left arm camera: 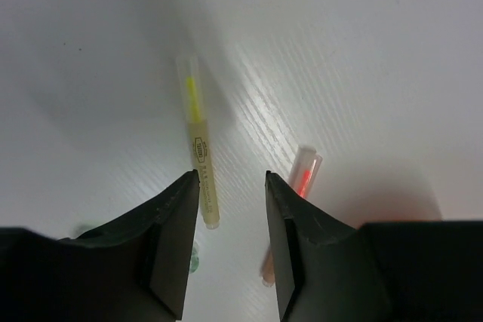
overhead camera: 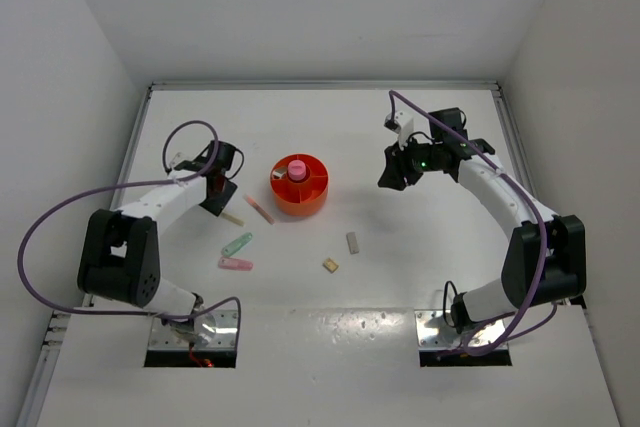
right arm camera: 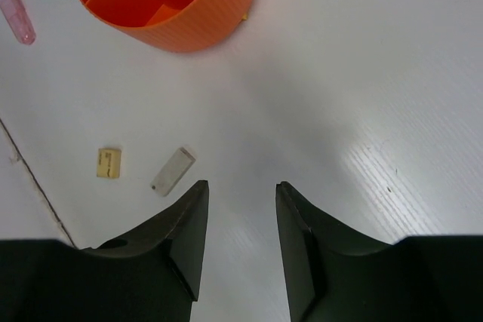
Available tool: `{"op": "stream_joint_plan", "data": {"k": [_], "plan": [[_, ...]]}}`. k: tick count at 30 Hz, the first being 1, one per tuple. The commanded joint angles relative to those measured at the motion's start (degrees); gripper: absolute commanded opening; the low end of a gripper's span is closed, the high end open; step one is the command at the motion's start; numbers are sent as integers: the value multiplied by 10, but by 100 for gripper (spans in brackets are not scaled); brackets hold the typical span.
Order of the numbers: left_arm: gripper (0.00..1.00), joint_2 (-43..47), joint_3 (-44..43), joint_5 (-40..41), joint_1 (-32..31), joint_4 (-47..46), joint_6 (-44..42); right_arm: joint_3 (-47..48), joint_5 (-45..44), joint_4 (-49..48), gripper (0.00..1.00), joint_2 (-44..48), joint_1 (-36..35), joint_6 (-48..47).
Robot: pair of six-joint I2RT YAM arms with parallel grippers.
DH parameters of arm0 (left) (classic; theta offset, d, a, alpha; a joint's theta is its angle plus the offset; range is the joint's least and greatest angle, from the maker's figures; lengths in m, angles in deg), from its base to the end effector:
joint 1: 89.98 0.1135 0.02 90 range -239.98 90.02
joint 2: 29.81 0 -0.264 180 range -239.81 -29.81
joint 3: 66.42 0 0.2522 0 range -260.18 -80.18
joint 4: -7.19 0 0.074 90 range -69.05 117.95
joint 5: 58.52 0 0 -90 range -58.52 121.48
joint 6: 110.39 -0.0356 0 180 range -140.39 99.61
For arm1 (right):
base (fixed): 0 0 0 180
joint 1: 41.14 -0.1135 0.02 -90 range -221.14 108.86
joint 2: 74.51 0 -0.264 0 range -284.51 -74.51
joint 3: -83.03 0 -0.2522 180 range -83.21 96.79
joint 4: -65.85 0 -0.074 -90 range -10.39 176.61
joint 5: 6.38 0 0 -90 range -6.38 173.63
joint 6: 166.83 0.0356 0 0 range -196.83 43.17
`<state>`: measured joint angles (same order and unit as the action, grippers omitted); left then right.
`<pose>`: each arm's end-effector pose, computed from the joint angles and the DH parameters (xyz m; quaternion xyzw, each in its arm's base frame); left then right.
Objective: Sort the stationery into containers
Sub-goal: Pick up the pen from the center of the board.
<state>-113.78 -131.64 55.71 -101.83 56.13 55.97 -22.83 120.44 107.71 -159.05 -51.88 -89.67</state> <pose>0.2687 -0.0415 0.1965 -0.5463 0.7896 0.0162 0.2791 0.2963 0.0779 0.2497 -0.2834 0.8580 0.2932 0.3123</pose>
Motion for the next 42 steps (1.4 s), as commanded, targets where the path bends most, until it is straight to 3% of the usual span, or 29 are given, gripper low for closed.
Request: {"op": "stream_joint_plan", "data": {"k": [1, 10, 18, 24, 30, 35, 37, 38, 39, 40, 42], "plan": [[46, -5, 4, -8, 18, -18, 20, 19, -3, -19, 41, 3, -3, 4], [39, -47, 28, -26, 36, -56, 6, 19, -3, -19, 41, 3, -3, 4], [39, -78, 38, -37, 41, -85, 1, 19, 2, -19, 41, 3, 2, 4], [22, -96, 44, -37, 47, -85, -4, 19, 2, -19, 41, 3, 2, 4], [18, -83, 49, -43, 52, -91, -18, 19, 7, -24, 41, 3, 7, 4], [2, -10, -39, -51, 34, -91, -176, 19, 12, -24, 41, 3, 7, 4], [0, 19, -60, -87, 15, -96, -254, 19, 18, -18, 50, 3, 7, 4], [0, 53, -60, -108, 9, -132, -338, 19, 18, -18, 53, 3, 7, -1], [0, 74, -45, -172, 3, -163, -383, 19, 24, -12, 54, 3, 7, -1], [0, 97, -26, -204, -4, -232, -420, 19, 29, -12, 43, 3, 7, -9], [0, 162, 38, -297, -4, -306, -471, 25, 43, 5, 0, -3, 7, -17]]}}
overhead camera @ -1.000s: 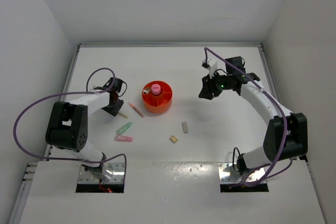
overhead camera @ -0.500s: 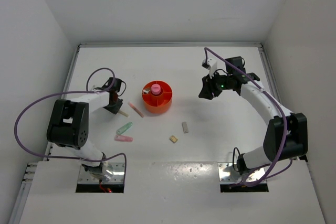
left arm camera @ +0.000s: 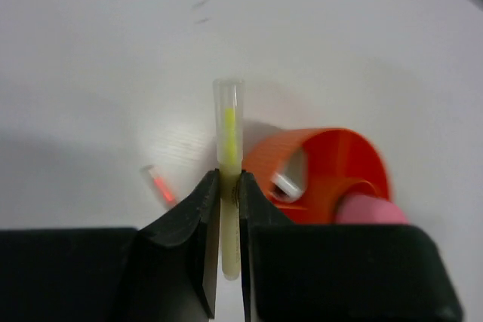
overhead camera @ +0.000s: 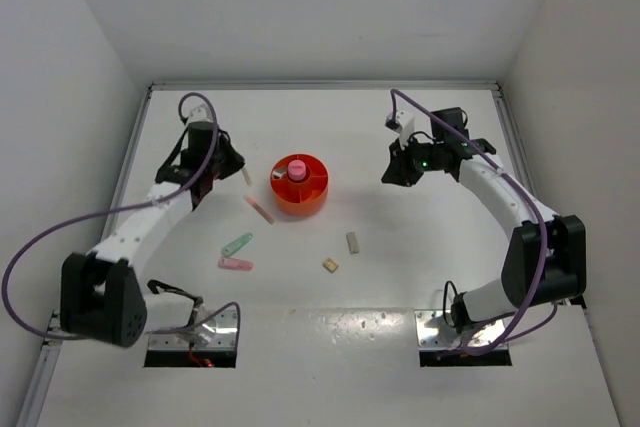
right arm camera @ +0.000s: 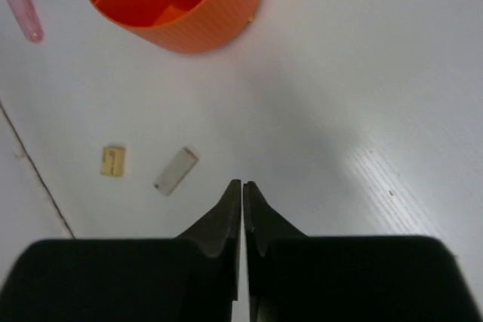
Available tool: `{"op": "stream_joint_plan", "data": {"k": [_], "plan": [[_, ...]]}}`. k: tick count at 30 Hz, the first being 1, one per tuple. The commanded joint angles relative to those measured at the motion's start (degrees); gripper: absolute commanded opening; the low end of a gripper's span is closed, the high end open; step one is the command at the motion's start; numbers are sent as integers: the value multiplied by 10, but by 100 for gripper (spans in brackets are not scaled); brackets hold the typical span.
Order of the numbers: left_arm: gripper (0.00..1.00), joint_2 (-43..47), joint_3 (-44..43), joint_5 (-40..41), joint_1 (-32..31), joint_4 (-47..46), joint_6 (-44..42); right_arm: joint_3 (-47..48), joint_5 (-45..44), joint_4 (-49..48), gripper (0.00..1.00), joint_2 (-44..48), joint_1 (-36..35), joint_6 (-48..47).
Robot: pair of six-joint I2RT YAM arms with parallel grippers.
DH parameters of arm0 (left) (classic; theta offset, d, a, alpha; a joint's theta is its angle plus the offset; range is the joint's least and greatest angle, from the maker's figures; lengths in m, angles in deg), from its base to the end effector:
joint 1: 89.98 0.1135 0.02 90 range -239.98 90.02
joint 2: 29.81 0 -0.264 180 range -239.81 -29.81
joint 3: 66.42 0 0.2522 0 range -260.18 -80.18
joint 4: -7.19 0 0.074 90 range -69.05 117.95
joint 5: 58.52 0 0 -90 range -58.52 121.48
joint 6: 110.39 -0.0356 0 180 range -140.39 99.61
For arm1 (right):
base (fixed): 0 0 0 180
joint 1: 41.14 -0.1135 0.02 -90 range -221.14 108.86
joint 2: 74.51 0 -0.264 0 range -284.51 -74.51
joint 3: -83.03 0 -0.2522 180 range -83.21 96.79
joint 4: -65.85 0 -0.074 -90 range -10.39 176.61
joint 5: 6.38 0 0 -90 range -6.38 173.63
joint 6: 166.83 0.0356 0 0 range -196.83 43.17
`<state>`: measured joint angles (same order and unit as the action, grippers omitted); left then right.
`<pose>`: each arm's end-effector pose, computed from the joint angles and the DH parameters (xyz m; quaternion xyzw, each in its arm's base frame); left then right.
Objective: Sort the stationery into containers
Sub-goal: Pick up the pen from the center of the board, then place the pen in the storage box.
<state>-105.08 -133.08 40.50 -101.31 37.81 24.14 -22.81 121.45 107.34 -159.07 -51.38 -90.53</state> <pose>0.2823 -0.0509 0.2620 -0.2896 0.8535 -0.1374 0.4109 0.2973 0.0759 0.2504 -0.2890 0.8528 0.2969 0.3180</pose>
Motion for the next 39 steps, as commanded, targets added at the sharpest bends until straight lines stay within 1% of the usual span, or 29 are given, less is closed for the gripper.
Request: {"op": "stream_joint_plan", "data": {"k": [1, 2, 3, 5, 6, 7, 8, 9, 10, 11, 12, 13, 14, 20, 22, 23, 25, 33, 39], "plan": [[0, 93, 75, -174, -10, -166, -160, 25, 38, 16, 0, -3, 2, -16], [0, 107, 94, -188, -17, -236, -153, 25, 38, 16, 0, -8, 2, -16], [0, 127, 125, -189, -25, -268, -153, 25, 44, 16, 0, -8, 2, -16], [0, 133, 147, -167, -54, -335, -153, 25, 44, 11, 0, -8, 2, -16], [0, 143, 173, -156, -66, -363, -153, 25, 44, 11, 0, -8, 2, -16], [0, 151, 187, -129, -92, -391, -153, 25, 44, 11, 0, -8, 2, -16], [0, 157, 201, -110, -106, -448, -153, 25, 44, 11, 0, -8, 2, -16], [0, 157, 217, -96, -120, -477, -153, 25, 44, 11, 0, -8, 2, -16], [0, 162, 242, -46, -135, -500, -153, 25, 44, 11, 0, -8, 2, -16], [0, 162, 251, -17, -165, -518, -153, 25, 44, 11, 0, -8, 2, -16], [0, 162, 251, 11, -177, -538, -153, 25, 44, 11, 0, -8, 2, -16], [0, 162, 258, 59, -186, -545, -146, 25, 44, 11, 0, -8, 2, -16], [0, 156, 264, 77, -202, -553, -146, 25, 44, 11, 0, -13, 2, -16], [0, 137, 271, 186, -236, -584, -139, 25, 44, 11, 0, -13, 2, -16], [0, 132, 277, 209, -243, -598, -124, 25, 44, 11, 0, -13, 2, -16], [0, 132, 284, 237, -249, -598, -116, 25, 44, 11, 0, -13, 2, -16], [0, 117, 294, 252, -254, -611, -110, 25, 44, 11, 0, -13, 2, -16], [0, 76, 294, 252, -271, -634, -93, 25, 44, 11, 2, -18, 2, -16], [0, 42, 294, 258, -271, -644, -81, 25, 44, 11, 2, -18, 2, -16]]}}
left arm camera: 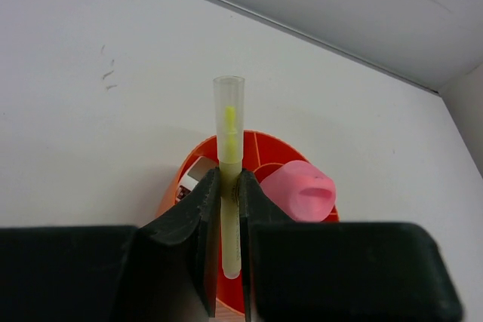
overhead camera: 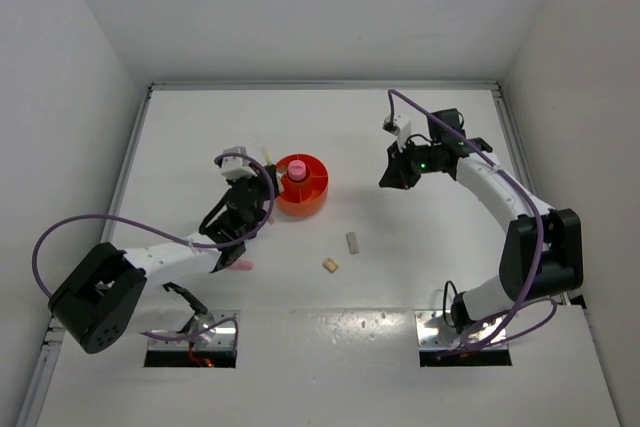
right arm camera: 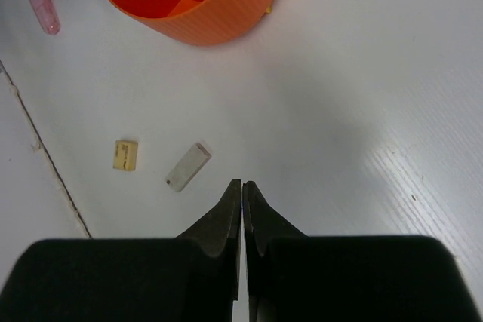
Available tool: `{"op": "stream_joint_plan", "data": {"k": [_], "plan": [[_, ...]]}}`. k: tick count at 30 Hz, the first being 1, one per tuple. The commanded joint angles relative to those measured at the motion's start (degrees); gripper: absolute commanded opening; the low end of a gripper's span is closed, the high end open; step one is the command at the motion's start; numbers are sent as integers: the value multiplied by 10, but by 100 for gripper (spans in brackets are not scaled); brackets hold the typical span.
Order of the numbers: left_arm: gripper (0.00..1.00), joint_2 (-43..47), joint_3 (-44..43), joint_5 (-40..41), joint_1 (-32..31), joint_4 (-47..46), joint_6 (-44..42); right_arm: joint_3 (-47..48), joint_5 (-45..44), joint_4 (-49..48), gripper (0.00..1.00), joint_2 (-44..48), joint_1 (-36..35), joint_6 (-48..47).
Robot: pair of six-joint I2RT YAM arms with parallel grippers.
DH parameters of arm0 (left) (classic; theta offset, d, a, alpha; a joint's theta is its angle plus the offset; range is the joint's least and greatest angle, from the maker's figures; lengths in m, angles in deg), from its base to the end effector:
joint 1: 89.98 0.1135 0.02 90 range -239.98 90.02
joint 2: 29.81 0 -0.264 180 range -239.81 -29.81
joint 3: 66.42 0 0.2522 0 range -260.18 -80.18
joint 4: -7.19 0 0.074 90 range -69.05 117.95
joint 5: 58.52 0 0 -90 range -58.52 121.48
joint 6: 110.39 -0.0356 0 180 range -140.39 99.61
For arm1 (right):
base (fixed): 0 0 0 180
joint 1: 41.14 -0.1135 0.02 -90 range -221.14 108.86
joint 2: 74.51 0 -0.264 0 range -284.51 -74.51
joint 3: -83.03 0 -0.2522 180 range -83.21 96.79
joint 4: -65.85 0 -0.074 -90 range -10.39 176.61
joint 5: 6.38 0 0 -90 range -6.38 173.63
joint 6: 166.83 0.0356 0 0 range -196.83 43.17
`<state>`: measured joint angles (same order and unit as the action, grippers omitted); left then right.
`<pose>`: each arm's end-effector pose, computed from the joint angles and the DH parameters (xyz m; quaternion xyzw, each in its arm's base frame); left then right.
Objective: Sort the stationery into containers
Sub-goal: Place the pen in the storage box.
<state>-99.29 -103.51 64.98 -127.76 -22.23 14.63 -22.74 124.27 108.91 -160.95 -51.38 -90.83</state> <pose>0.2049 -0.1339 0.2203 -0.1817 0.6990 -0.2230 0.6547 0.2986 0.0775 0.2406 -0.2893 0.8533 0.3222 0.2906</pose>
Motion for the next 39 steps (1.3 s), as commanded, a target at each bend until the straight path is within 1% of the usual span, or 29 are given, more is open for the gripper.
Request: {"op": "stream_joint_plan", "data": {"k": [1, 12, 14, 16, 18, 19, 20, 21, 23, 24, 29, 30, 31, 32, 33, 34, 35, 36, 37, 38, 39], "plan": [[0, -22, -1, 13, -6, -44, 14, 25, 15, -5, 3, 0, 2, -13], [0, -68, -22, 18, -23, -44, 31, 25, 21, -5, 3, 0, 2, -13], [3, -73, -28, 18, -23, -37, 36, 25, 21, -5, 5, 0, 2, -13], [11, -79, -33, 24, -30, -19, 36, 25, 21, -5, 6, 0, 2, -13], [25, -79, -38, 39, -44, -11, 36, 25, 21, -5, 15, 0, 2, -13], [30, -79, -38, 39, -44, -6, 36, 25, 21, -5, 18, 0, 2, -13], [35, -79, -38, 45, -44, -6, 42, 25, 21, -5, 23, 0, 2, -13], [43, -73, -38, 51, -44, 2, 42, 25, 21, -5, 25, 0, 2, -13], [50, -66, -38, 51, -44, 7, 42, 25, 21, 1, 26, 0, 2, -13], [52, -60, -38, 56, -44, 7, 42, 25, 21, 1, 27, 0, 2, -13], [52, -32, -44, 67, -44, 32, 35, 25, 21, 1, 27, 0, 2, -13], [52, -23, -44, 67, -44, 37, 35, 25, 21, 7, 30, 0, 2, -18], [52, -8, -44, 72, -44, 43, 29, 30, 26, 7, 43, 0, 2, -18], [52, 29, -51, 72, -44, 65, 29, 35, 32, 15, 56, 0, 2, -18], [52, 51, -51, 72, -44, 85, 15, 35, 44, 16, 77, 0, 2, -13], [52, 75, -77, 67, -44, 114, 10, 46, 93, 29, 100, 0, 2, -13], [58, 98, -92, 58, -44, 149, 2, 65, 119, 41, 100, 0, 2, -18], [63, 142, -109, 47, -44, 231, -15, 74, 153, 61, 100, -9, 2, -18], [69, 164, -149, 33, -44, 276, -22, 80, 226, 61, 100, -17, 2, -18], [78, 184, -168, 7, -25, 320, -29, 106, 256, 88, 100, -44, -3, -29], [85, 221, -186, 7, -16, 399, -36, 134, 275, 124, 100, -65, -11, -44]]}}
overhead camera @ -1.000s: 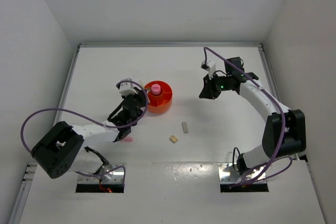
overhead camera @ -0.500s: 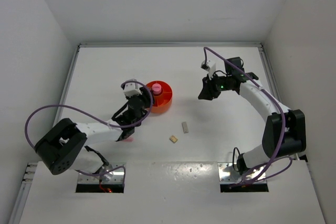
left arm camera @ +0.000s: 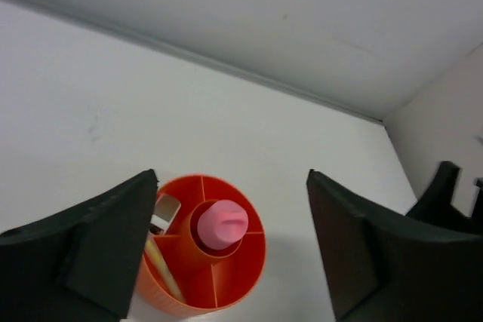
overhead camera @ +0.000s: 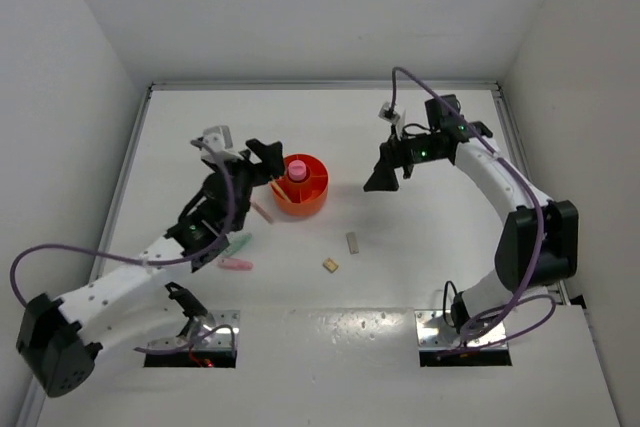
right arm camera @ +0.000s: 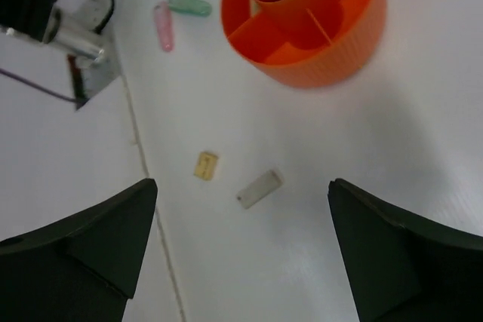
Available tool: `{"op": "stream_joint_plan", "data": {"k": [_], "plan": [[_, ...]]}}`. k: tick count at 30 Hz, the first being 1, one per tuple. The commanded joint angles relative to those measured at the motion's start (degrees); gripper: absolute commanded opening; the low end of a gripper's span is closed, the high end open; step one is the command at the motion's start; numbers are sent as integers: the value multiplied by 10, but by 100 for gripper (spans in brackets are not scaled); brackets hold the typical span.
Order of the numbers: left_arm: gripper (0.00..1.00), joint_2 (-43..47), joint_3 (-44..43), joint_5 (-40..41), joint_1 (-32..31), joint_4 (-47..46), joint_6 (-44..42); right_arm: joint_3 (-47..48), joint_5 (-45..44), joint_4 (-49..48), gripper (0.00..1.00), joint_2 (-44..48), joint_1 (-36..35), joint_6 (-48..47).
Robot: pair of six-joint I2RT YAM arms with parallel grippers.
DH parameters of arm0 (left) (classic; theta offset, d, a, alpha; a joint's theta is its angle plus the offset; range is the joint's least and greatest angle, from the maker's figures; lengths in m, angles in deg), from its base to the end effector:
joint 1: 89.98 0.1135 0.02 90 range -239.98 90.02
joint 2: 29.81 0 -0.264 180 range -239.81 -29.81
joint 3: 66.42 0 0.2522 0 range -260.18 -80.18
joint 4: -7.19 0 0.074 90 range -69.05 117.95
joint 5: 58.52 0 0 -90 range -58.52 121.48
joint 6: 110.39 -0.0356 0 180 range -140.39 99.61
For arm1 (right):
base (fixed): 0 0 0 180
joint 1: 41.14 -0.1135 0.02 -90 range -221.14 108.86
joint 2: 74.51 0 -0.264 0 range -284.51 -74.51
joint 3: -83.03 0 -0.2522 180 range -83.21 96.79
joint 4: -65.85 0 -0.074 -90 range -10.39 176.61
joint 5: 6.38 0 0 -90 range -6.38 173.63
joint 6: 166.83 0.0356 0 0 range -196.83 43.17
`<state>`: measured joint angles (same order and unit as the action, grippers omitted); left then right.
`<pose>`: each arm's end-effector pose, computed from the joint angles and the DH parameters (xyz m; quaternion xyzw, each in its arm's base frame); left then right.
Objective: Sort the stationery into containers
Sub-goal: Place the pen in the storage box, then pick up the pen from the center of the board.
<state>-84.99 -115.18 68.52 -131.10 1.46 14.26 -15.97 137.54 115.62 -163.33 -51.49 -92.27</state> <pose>0.1816 -0.1300 0.3008 -0.1848 0.6860 -0.2309 0.6647 0.3050 0.0850 0.2630 -0.3143 0.8061 0.4239 0.2678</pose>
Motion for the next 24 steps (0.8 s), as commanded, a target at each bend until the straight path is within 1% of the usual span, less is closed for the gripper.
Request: {"op": "stream_joint_plan", "data": {"k": [1, 2, 3, 4, 5, 6, 7, 8, 9, 10, 11, 12, 13, 14, 15, 16, 17, 18, 19, 20, 22, 24], "plan": [[90, 97, -99, -28, 24, 198, -41, 140, 128, 96, 93, -63, -36, -70], [94, 117, -110, -20, 29, 229, -51, 178, 114, 125, 80, -83, -56, -80], [99, 136, -119, -8, 42, 281, -61, 208, 47, 140, 65, -104, -79, -80], [99, 154, -127, 4, 48, 305, -75, 235, 4, 117, 47, -104, -105, -72], [99, 187, -132, 42, 60, 327, -80, 235, -49, 75, 17, -95, -161, -13], [99, 202, -132, 71, 66, 347, -80, 226, -147, -4, 11, -85, -194, 14], [100, 215, -132, 107, 66, 390, -61, 231, -191, -21, 11, -79, -228, 28], [100, 238, -132, 180, 73, 410, -44, 250, -238, -26, 12, -97, -290, 42], [100, 247, -126, 216, 73, 451, -23, 323, -320, -5, 16, -124, -317, 52], [100, 255, -126, 247, 73, 470, 25, 374, -352, 18, 21, -160, -341, 64], [100, 262, -118, 306, 73, 491, 54, 428, -414, 47, 24, -248, -378, 80], [100, 269, -110, 332, 73, 511, 80, 541, -437, 72, 27, -295, -395, 91], [100, 269, -110, 360, 73, 558, 114, 591, -448, 116, 31, -337, -408, 96], [100, 269, -104, 382, 73, 581, 178, 631, -463, 127, 35, -374, -421, 104], [100, 269, -110, 410, 73, 602, 197, 625, -498, 112, 40, -397, -449, 120], [100, 275, -115, 420, 73, 617, 205, 606, -520, 51, 44, -397, -462, 131], [100, 280, -115, 427, 73, 632, 212, 595, -546, 32, 46, -397, -474, 144], [100, 287, -115, 434, 73, 640, 220, 607, -555, 25, 48, -406, -489, 167], [100, 297, -115, 434, 73, 640, 220, 626, -578, 25, 48, -440, -494, 183], [100, 319, -115, 434, 73, 640, 226, 652, -620, 40, 48, -462, -499, 192], [100, 340, -110, 439, 73, 640, 227, 670, -665, 31, 48, -483, -507, 215], [100, 364, -104, 439, 73, 634, 227, 664, -665, 31, 48, -500, -507, 220]]}}
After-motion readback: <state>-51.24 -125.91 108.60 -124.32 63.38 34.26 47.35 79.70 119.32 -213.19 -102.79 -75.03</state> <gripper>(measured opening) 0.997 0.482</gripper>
